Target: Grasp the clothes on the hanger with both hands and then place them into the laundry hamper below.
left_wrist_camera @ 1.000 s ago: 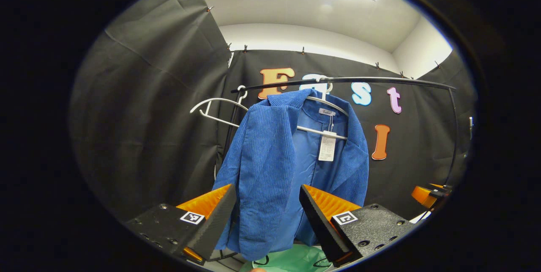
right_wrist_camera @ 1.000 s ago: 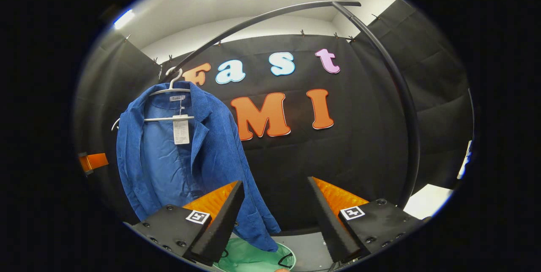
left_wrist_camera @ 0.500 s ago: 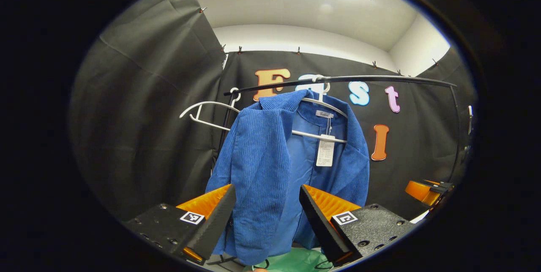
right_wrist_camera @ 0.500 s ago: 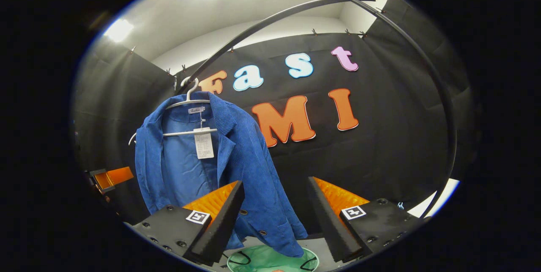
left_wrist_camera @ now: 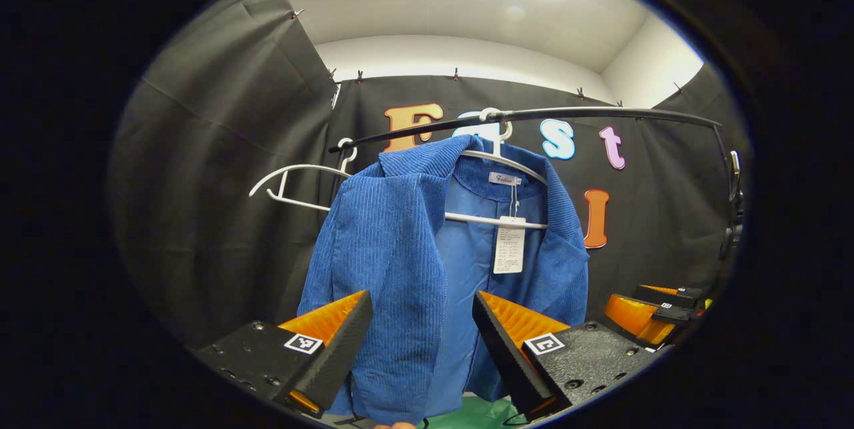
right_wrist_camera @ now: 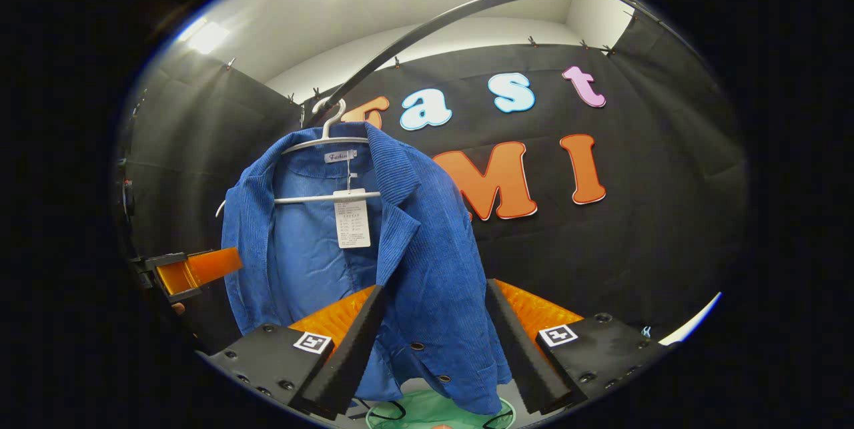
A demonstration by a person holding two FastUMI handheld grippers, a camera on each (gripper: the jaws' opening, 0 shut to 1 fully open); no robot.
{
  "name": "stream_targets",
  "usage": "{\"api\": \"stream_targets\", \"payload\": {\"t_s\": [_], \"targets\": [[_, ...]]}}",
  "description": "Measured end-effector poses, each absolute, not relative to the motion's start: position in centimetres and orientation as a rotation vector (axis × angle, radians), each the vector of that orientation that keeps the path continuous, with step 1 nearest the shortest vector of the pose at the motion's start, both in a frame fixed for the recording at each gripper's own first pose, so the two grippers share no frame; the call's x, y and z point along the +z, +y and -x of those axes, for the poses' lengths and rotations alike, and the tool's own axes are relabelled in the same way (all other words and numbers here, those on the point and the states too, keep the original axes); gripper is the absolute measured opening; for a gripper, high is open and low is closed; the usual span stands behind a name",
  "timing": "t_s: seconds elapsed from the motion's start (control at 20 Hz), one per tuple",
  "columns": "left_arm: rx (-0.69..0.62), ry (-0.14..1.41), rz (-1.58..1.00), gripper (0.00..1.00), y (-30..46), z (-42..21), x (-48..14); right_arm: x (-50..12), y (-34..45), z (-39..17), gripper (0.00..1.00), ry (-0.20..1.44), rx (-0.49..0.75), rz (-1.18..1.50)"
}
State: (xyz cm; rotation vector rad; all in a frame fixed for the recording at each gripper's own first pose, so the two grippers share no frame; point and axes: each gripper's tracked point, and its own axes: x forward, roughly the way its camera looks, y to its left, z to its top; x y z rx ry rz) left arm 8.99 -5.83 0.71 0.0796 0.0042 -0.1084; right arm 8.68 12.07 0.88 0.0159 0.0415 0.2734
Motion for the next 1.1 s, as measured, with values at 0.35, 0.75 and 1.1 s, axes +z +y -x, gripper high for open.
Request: {"api": "stream_targets", "payload": {"t_s": [0.35, 0.75, 1.1], "targets": [[-0.057, 0.022, -0.093, 0.95, -4.9, -12.0, -0.3, -0.5, 16.0, -12.0, 0.98, 0.075, 0.311, 0.047], [-0.030, 0.054, -0.120, 0.92, -3.9, -15.1, -0.4, -1.4, 17.3, -18.3, 0.97, 0.115, 0.277, 0.060], [-0.028, 0.067, -0.132, 0.91, -3.8, -16.7, -1.1, -1.9, 17.6, -20.7, 0.89, 0.127, 0.322, 0.010]]}}
